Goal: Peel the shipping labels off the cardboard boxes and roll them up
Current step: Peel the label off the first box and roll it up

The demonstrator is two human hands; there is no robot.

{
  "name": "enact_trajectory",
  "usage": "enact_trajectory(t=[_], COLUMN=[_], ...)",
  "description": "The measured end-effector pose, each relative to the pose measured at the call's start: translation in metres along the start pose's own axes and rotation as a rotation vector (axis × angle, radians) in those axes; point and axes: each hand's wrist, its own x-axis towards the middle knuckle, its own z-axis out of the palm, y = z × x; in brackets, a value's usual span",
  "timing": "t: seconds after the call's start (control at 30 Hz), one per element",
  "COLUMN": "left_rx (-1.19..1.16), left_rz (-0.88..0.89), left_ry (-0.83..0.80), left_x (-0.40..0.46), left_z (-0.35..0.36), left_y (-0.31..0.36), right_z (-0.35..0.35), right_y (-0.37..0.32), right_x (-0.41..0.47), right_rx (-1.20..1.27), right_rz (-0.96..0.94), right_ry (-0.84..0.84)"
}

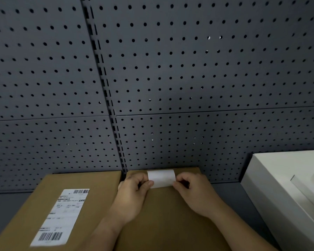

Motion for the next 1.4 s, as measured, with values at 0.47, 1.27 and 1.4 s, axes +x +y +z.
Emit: enact_trajectory(t=[0.47, 1.27, 1.4], left_rx=[-0.057, -0.358, -0.304], left_rz=[-0.01, 0.024, 0.071], left_ry=[-0.012, -0.043, -0.169], left_x=[-0.001, -0.007, -0.005], left_z=[-0.002, -0.016, -0.013], left_y=[0.001, 0.029, 0.043], right_z=[-0.001, -0.032, -0.051], right_y=[-0.002, -0.015, -0.028], right_x=[-0.001, -0.014, -0.018], right_rx=[0.023, 0.277, 0.039], right_rz=[0.004, -0.115, -0.158], right_ry=[0.01, 0.014, -0.239])
